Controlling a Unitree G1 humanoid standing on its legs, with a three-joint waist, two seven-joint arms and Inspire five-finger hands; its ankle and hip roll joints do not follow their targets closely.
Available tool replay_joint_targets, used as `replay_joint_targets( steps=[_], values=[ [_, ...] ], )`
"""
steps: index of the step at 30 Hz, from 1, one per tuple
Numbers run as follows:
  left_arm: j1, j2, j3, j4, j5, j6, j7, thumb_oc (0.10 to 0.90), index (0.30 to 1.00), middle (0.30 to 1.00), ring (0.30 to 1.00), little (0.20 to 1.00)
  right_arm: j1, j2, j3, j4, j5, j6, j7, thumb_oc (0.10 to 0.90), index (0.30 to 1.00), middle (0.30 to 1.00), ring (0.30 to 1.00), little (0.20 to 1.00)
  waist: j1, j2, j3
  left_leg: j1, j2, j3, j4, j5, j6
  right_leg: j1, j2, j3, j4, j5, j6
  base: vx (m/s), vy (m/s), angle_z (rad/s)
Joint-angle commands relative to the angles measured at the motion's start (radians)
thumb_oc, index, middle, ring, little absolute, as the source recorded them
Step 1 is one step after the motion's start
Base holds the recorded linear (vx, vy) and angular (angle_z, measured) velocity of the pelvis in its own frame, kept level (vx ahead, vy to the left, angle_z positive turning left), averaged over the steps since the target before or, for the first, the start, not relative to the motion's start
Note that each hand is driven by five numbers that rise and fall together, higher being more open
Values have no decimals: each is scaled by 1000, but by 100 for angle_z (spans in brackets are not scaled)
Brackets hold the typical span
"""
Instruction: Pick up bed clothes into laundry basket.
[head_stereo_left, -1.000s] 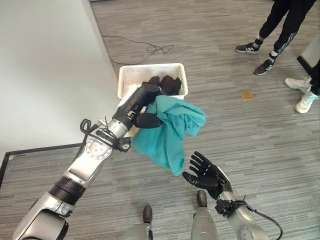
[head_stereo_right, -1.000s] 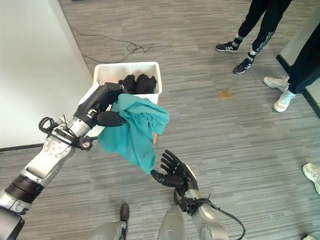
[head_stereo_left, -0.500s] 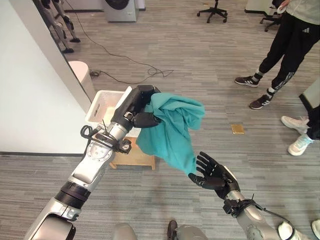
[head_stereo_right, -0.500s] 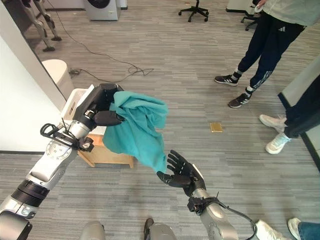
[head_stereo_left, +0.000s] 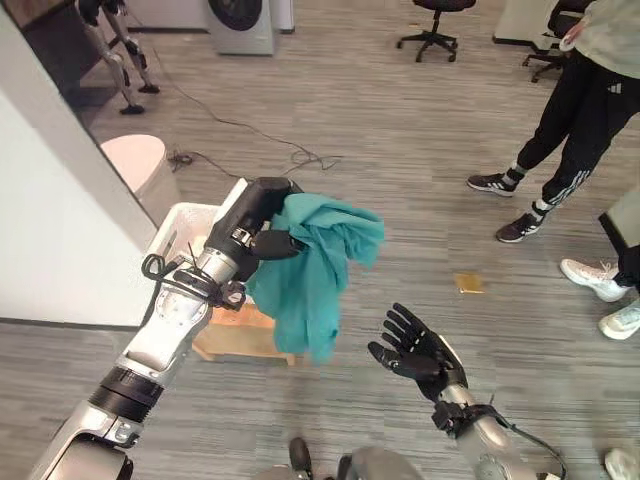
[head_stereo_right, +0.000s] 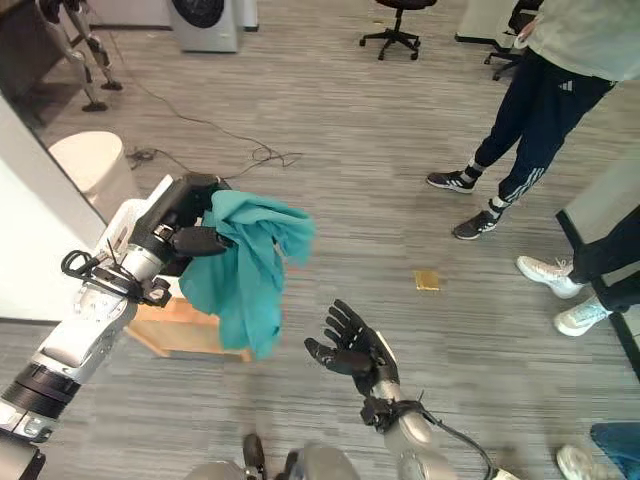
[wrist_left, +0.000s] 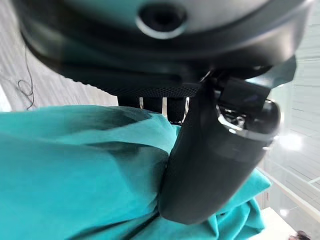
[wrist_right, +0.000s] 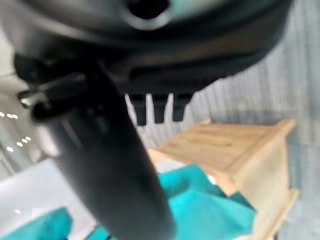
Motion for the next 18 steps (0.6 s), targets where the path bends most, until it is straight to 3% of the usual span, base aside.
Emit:
replay_joint_targets(
  steps=[1, 2, 3, 4, 5, 6, 7, 11, 14, 18],
  values=[
    [-135, 39, 172, -19, -47, -136, 49, 400, 300, 300, 300, 300, -40, 2, -67, -53, -5, -75, 27, 800, 900, 900, 900, 900, 22, 22, -63, -50, 63, -33, 77, -60, -110, 126, -7, 90, -298, 174, 28, 216, -77, 87],
    [-154, 64, 174, -10, -51, -143, 54, 400, 300, 300, 300, 300, -30, 0, -82, -53, 2, -77, 27, 800, 900, 900, 900, 900, 15, 23, -66, -46, 65, -53, 78, -67, -121, 118, -21, 114, -380, 168, 21, 229, -135, 83],
    [-182, 94, 172, 12, -57, -150, 63, 400, 300, 300, 300, 300, -19, -2, -104, -49, 6, -78, 27, 800, 900, 900, 900, 900, -1, 14, -77, -36, 52, -83, 82, -87, -138, 129, -41, 157, -582, 166, 23, 309, -192, 81],
    [-196, 125, 176, 38, -22, -172, 100, 400, 300, 300, 300, 300, -13, -16, -117, -45, -25, -97, 29, 800, 900, 900, 900, 900, -11, 3, -80, -34, 46, -100, 90, -95, -145, 162, -30, 185, -666, 174, 27, 235, -143, 58],
    [-199, 126, 173, 41, -21, -174, 102, 400, 300, 300, 300, 300, -13, -15, -116, -44, -26, -98, 29, 800, 900, 900, 900, 900, -14, 3, -77, -31, 47, -104, 93, -98, -145, 172, -31, 180, -676, 177, 27, 182, -105, 96],
    [-248, 163, 157, 45, -67, -160, 73, 400, 300, 300, 300, 300, 6, -20, -132, -58, 21, -69, 36, 800, 900, 900, 900, 900, -20, -2, -94, -34, 42, -130, 103, -99, -151, 217, -12, 240, -684, 170, 41, 104, -49, 115],
    [-250, 163, 154, 47, -66, -160, 74, 400, 300, 300, 300, 300, 8, -19, -133, -60, 21, -67, 37, 800, 900, 900, 900, 900, -18, -2, -94, -33, 42, -130, 103, -100, -152, 217, -11, 240, -685, 170, 41, 161, -95, 129],
    [-291, 246, 171, 138, -76, -173, 103, 400, 300, 300, 300, 300, 26, -17, -135, -54, 36, -77, 50, 800, 900, 900, 900, 900, -14, 9, -124, -23, 46, -132, 76, -91, -157, 258, -7, 211, -753, 177, 31, 139, -87, 32],
    [-362, 371, 158, 217, -100, -180, 122, 400, 300, 300, 300, 300, 44, -32, -143, -52, 53, -69, 66, 800, 900, 900, 900, 900, -16, 18, -129, -17, 58, -133, 49, -76, -167, 273, -2, 192, -774, 177, 29, 111, -76, 0],
    [-403, 427, 140, 310, -158, -175, 111, 400, 300, 300, 300, 300, 52, -39, -140, -30, 72, -59, 74, 800, 900, 900, 900, 900, -23, 24, -130, -10, 66, -131, 28, -66, -175, 273, 2, 187, -774, 176, 30, 61, -17, -4]
  ],
)
